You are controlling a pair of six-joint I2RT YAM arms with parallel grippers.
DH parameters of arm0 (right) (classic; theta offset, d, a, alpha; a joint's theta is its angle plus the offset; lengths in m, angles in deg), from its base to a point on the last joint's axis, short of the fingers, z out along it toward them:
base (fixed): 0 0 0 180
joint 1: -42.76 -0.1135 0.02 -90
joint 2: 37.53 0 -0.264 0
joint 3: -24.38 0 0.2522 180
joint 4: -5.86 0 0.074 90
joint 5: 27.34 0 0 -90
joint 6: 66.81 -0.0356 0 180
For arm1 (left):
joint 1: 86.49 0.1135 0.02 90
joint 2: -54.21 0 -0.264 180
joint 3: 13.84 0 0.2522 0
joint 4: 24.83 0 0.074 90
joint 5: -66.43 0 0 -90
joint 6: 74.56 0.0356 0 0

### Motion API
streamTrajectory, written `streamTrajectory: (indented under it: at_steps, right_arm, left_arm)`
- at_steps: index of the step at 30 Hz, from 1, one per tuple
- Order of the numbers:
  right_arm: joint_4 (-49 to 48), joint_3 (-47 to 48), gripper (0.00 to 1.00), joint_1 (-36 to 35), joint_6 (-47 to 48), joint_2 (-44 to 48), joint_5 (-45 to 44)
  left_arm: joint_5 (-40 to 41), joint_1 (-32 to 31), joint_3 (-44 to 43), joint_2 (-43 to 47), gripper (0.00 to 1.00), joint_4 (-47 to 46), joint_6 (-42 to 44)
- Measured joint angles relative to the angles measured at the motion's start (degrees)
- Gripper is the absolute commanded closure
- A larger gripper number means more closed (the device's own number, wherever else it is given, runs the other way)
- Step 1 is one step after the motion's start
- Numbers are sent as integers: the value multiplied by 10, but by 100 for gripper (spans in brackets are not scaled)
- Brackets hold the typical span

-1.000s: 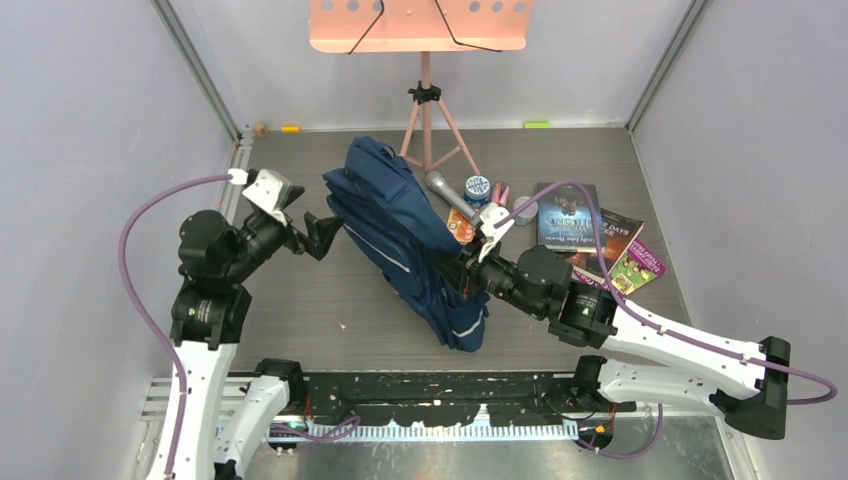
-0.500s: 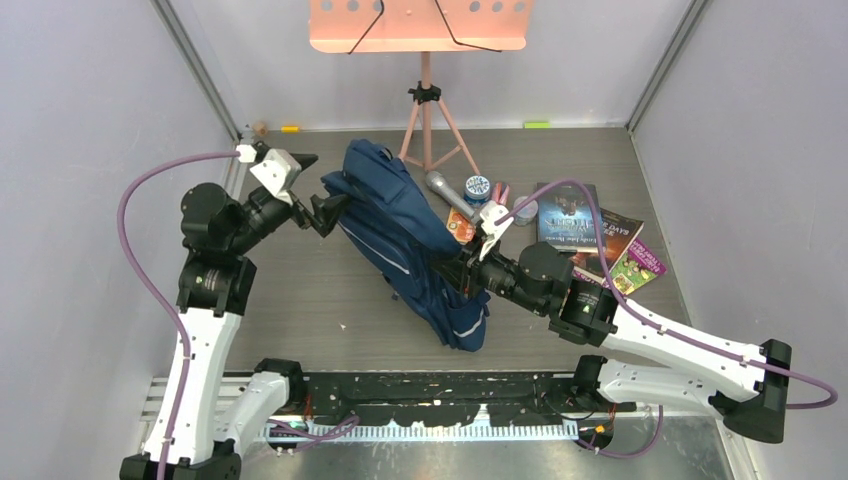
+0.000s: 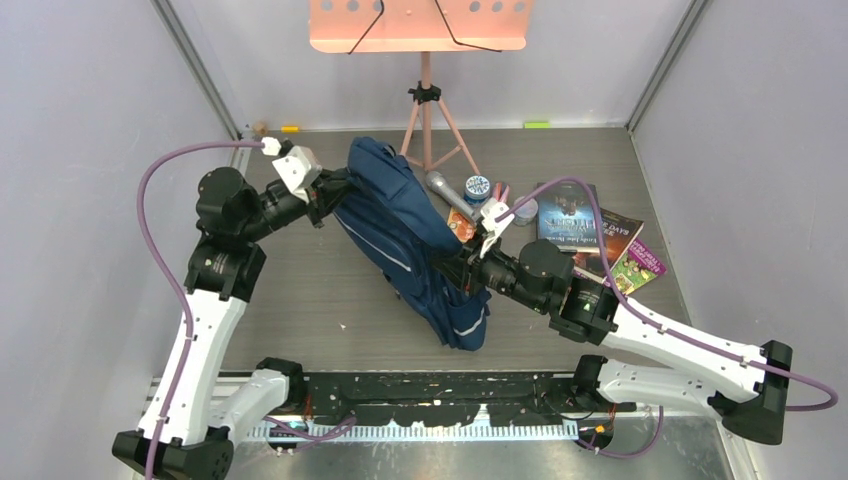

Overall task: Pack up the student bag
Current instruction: Adjust the student bag at the center of the board.

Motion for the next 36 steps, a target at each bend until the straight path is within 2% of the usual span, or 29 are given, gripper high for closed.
streamTrajectory:
  at_steps: [4,6,7,11,14,19,23,27,36]
  right_arm:
    - [22,21,99,-1,3,-11,-28]
    - [39,39,91,-2,9,-24,-49]
    - [47,49,83,-3,13,-31,-60]
    - [50,86,63,-1,21,-67,-111]
    - [47,117,51,13,12,-105,-142]
    - [44,155,29,59,-3,-178,-164]
    - [53,165,7,89,-5,-214,-173]
    - [66,162,1,103,-6,-205,-188]
    - [64,88,0,110,-3,-105,-173]
  left_arm:
    - [10,-1,0,7,100,20,7]
    - [26,-1,-9,16,100,43,7]
    - [35,-1,-21,18,100,65,7]
    - [68,1,-117,3,100,178,7]
    - [81,1,-165,0,100,220,-3]
    - [97,1,-194,3,100,276,-33]
    - [151,1,-219,-17,100,330,-60]
    - [224,1,-227,-27,100,333,-82]
    - [311,1,-227,-56,100,302,-111]
